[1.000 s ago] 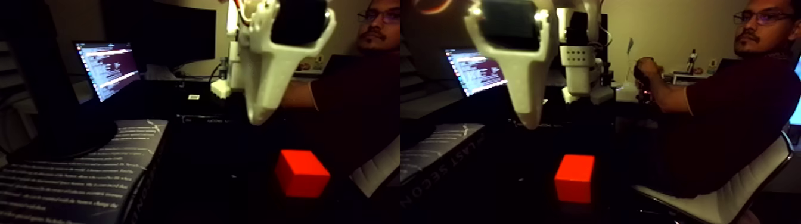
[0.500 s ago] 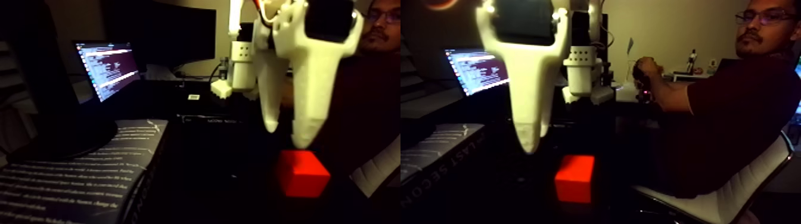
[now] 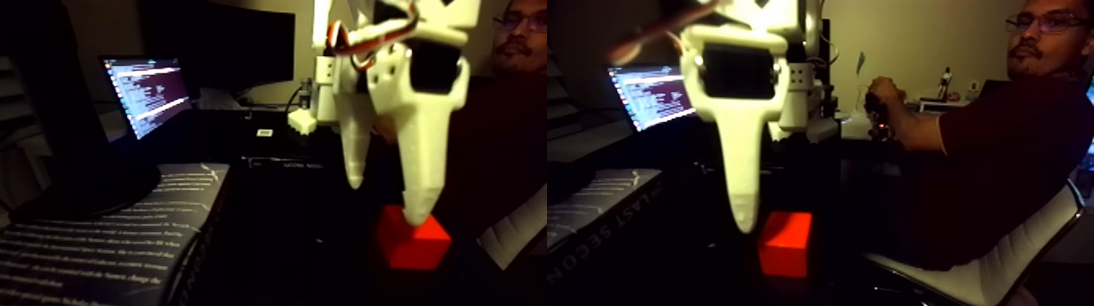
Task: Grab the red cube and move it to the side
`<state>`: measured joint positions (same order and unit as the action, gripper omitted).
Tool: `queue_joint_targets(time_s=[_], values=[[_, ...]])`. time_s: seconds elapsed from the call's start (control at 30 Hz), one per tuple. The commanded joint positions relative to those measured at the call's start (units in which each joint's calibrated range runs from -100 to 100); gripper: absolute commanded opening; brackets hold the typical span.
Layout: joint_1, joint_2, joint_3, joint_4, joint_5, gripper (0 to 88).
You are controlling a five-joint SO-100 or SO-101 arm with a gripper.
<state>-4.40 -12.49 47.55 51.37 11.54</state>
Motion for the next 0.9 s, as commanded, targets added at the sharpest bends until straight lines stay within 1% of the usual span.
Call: queue_joint_targets(time_s=[0.0,0.13,0.23,0.3,0.6,0.73,0.87], values=[[0.24,-0.36,1.2,0.41,0.31,26.1],[0.4,-0.45,1.29,0.41,-0.07,26.1],[0.57,-0.53,-0.25,1.59,-3.9,26.1],[0.9,-0.53,-0.88,3.28,-5.25,26.1],[5.15,-0.61,-3.15,3.45,-12.32,26.8],[5.07,-0.53,-2.88,3.28,-13.24,26.8],[4.65,0.06,-3.24,3.28,-12.86,26.9]])
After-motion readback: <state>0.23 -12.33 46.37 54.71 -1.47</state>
